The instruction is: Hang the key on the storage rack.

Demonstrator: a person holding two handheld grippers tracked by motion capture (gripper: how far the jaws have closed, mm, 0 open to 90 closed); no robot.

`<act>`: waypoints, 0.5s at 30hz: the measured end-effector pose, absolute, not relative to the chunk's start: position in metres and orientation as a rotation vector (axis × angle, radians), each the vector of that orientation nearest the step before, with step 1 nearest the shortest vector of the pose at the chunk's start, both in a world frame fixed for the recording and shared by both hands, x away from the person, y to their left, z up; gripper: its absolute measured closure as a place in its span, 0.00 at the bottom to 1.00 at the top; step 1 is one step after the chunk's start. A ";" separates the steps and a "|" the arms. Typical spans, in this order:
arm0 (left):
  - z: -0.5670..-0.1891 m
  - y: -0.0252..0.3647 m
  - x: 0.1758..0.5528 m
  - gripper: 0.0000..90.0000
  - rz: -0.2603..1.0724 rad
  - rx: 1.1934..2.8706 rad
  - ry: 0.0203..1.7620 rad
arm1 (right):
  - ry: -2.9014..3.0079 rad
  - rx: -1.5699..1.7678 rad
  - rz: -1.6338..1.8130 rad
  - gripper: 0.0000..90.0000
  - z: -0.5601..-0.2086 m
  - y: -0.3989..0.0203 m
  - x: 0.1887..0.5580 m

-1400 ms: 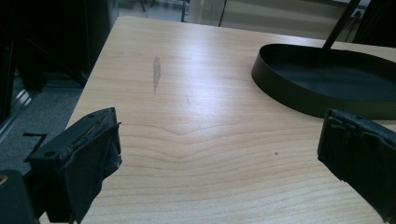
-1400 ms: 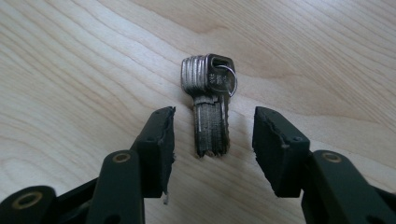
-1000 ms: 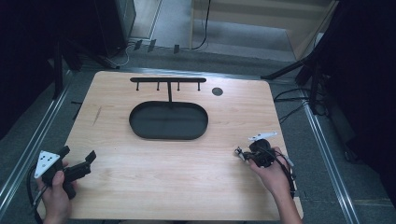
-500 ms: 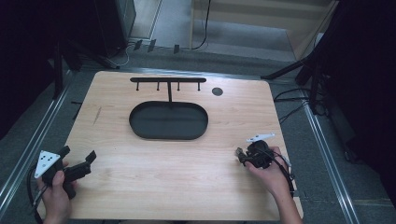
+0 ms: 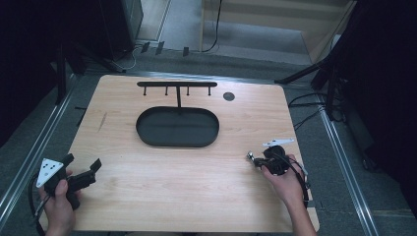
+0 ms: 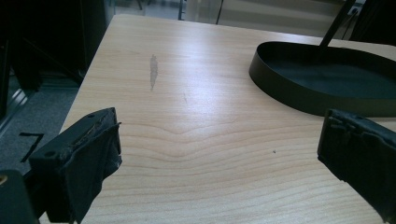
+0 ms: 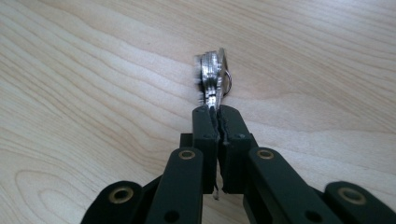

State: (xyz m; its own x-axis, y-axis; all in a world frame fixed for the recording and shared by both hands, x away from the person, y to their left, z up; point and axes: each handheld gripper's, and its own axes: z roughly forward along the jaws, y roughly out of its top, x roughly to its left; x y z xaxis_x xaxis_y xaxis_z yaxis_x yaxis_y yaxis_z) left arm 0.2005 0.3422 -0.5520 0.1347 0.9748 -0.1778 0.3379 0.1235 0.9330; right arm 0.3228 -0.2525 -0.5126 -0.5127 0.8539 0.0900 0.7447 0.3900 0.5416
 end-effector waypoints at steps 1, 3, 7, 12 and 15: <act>-0.552 0.342 0.201 0.00 0.796 1.400 1.388 | 2.419 1.417 0.773 0.98 -0.511 -0.253 0.323; -0.552 0.342 0.201 0.00 0.797 1.401 1.388 | 2.415 1.421 0.771 0.98 -0.510 -0.253 0.323; -0.552 0.342 0.201 0.00 0.796 1.400 1.388 | 2.404 1.413 0.774 0.98 -0.502 -0.252 0.324; -0.552 0.342 0.201 0.00 0.796 1.401 1.388 | 2.385 1.420 0.788 0.98 -0.488 -0.251 0.327; -0.552 0.342 0.201 0.00 0.795 1.402 1.389 | 2.384 1.399 0.755 0.98 -0.472 -0.245 0.332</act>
State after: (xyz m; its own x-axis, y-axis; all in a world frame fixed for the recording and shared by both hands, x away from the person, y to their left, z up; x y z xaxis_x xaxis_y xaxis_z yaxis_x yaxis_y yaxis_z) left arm 0.2006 0.3423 -0.5520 0.1350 0.9748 -0.1776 0.3400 0.1228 0.9324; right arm 0.3324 -0.2450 -0.4720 -0.4946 0.8687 0.0253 0.7250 0.3964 0.5633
